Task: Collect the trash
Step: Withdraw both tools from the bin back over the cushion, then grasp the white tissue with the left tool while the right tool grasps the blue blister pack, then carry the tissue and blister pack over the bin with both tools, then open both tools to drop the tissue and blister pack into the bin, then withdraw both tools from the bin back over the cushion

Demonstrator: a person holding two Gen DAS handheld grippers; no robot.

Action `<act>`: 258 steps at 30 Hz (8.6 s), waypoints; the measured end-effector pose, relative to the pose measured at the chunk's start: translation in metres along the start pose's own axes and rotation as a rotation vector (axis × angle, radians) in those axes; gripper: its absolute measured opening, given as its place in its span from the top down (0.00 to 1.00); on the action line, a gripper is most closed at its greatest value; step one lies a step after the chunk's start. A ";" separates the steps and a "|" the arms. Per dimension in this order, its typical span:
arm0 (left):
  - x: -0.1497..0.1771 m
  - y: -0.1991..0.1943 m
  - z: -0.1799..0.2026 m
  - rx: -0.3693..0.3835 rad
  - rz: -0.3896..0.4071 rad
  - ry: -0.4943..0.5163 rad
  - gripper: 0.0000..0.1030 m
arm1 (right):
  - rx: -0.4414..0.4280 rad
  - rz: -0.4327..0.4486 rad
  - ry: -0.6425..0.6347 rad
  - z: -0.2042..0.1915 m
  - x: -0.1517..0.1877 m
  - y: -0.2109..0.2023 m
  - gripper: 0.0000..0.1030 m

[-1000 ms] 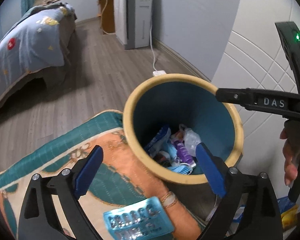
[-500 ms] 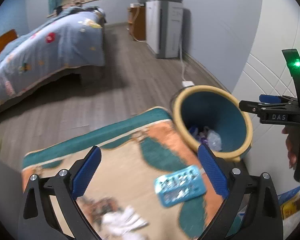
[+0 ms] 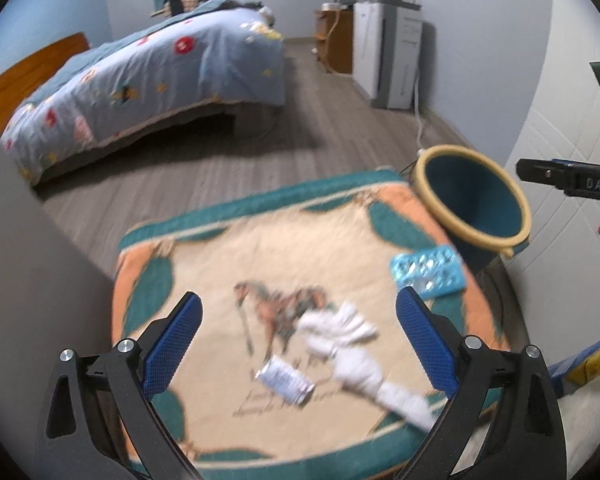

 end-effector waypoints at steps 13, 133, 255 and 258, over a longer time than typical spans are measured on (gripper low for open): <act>0.063 0.027 0.008 0.021 -0.132 -0.008 0.06 | 0.045 -0.133 0.003 -0.019 0.036 0.029 0.06; -0.055 0.100 0.066 0.269 -0.153 0.193 0.64 | -0.066 -0.211 -0.048 0.028 -0.022 0.060 0.33; 0.063 0.047 -0.055 -0.017 -0.171 -0.064 0.05 | 0.057 -0.163 -0.068 -0.114 0.027 0.069 0.06; 0.069 0.058 -0.049 0.012 -0.195 -0.094 0.05 | 0.047 -0.206 -0.125 -0.126 0.034 0.080 0.06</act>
Point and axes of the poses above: each gripper's, at about its wrist camera, not at the fingertips, and y roughly the way its jaws point, z to its right, x to its underside, the point moved 3 cm from there along y, roughly the way its jaws point, and after that the axes turned 7 degrees about y, right-handed, at the moved point
